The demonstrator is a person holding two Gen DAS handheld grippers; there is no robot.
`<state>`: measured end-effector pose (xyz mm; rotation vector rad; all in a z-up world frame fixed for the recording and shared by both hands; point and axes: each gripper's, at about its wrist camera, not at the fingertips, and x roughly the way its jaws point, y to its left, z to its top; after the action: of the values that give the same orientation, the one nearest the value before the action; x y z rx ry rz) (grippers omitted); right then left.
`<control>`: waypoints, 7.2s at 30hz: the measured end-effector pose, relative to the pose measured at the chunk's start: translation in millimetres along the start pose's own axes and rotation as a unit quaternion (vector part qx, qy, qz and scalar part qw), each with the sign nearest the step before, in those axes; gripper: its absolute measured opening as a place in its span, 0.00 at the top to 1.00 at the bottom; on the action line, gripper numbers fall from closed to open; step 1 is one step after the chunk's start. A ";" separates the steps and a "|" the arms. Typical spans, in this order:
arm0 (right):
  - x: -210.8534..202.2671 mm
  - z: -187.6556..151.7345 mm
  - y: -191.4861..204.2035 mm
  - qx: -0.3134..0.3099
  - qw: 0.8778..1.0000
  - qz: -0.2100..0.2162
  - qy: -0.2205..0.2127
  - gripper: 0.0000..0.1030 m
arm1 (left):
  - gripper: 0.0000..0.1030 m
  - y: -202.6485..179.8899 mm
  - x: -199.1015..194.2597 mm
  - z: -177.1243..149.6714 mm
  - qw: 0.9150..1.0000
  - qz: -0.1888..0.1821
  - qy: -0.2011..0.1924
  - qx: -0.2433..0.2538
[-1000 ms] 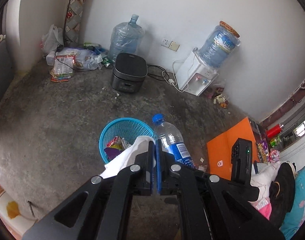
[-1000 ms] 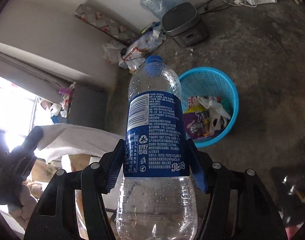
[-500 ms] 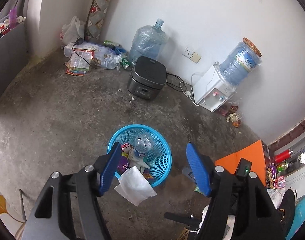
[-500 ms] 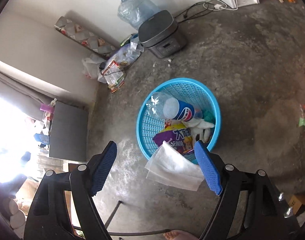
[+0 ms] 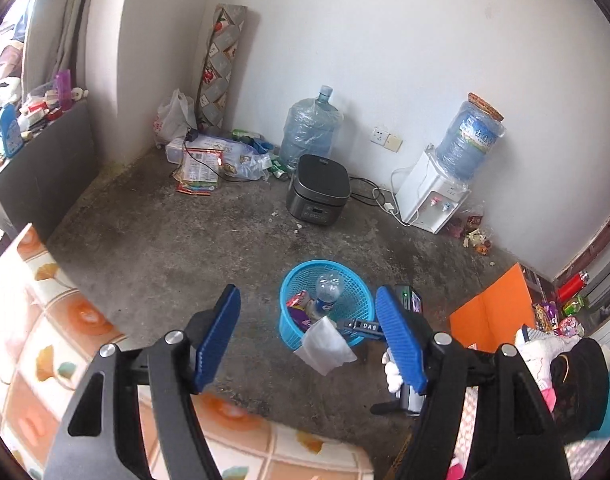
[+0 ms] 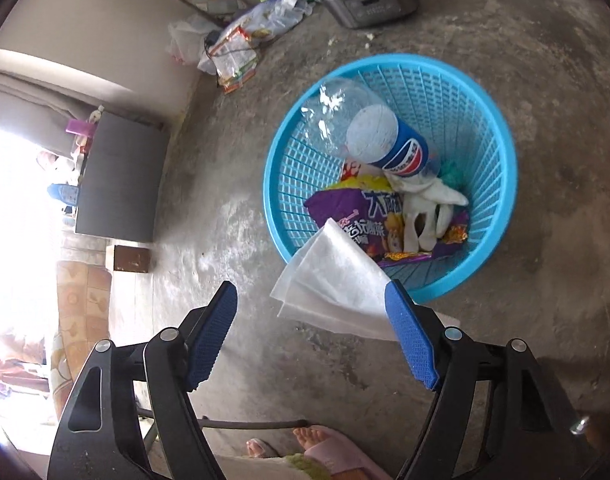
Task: Collect trash
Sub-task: 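Open the left tool over the basket while the right tool drops the Pepsi bottle, then move both tools back over the table toward the blue box and snack packet, then grasp the blue Mecobalamin box with the right tool and lift it, then grasp the yellow Enaak snack packet with the left tool while the right tool holds the box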
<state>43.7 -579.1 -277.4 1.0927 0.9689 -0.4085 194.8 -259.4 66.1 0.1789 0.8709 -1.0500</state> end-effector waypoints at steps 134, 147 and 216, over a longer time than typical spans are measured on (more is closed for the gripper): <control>-9.1 -425.6 480.9 -0.426 0.808 0.243 0.326 0.78 | 0.66 244.7 -322.9 -360.5 0.875 0.096 -0.165 -0.446; -91.5 -297.5 373.1 -0.327 0.899 0.213 0.199 0.78 | 0.64 167.4 -197.0 -256.3 0.928 -0.081 -0.092 -0.352; -75.7 -461.0 354.9 -0.615 0.780 0.077 0.081 0.92 | 0.71 169.5 -230.7 -373.6 0.916 0.071 -0.030 -0.393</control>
<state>42.8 -28.7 -74.2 -0.0234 1.0053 0.4677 83.1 178.8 -64.4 -0.4607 1.1411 -0.5043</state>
